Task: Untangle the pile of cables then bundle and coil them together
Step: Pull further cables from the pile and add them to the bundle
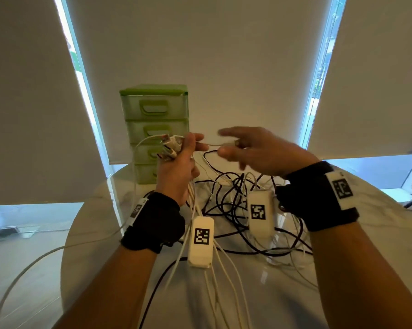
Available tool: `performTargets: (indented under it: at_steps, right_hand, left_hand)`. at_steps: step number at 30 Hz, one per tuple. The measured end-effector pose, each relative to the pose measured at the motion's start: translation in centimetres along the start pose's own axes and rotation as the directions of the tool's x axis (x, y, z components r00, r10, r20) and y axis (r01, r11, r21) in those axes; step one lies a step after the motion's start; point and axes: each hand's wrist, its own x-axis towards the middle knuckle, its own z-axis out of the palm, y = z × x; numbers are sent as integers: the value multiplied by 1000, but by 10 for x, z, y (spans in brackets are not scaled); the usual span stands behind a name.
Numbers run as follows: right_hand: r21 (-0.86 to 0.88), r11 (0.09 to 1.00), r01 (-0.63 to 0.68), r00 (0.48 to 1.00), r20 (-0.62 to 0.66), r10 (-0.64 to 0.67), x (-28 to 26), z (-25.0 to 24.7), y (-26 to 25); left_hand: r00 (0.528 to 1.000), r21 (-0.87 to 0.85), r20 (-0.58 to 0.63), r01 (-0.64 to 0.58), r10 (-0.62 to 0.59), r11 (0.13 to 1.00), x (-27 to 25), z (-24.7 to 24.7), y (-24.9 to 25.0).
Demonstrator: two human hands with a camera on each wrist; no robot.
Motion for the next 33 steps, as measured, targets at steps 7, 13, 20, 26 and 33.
performTargets:
  at_steps: [7, 13, 20, 26, 33]
  right_hand:
    - [242, 961, 133, 902, -432, -16, -25, -15, 1]
    - [442, 865, 240, 841, -540, 42, -78, -38, -16]
    - [433, 872, 227, 860, -509, 29, -145, -49, -22]
    - [369, 929, 10, 968, -238, 84, -211, -50, 16]
    - [-286, 885, -368, 918, 40, 394, -269, -30, 52]
  left_hand:
    - [967, 192, 231, 59, -103, 980, -26, 11, -1]
    - [883, 401, 394, 83, -254, 912, -59, 19, 22]
    - [900, 338, 257, 256, -351, 905, -69, 5, 50]
    - [935, 288, 190, 240, -300, 927, -83, 15, 75]
    - [903, 233, 372, 132, -214, 963, -128, 65, 91]
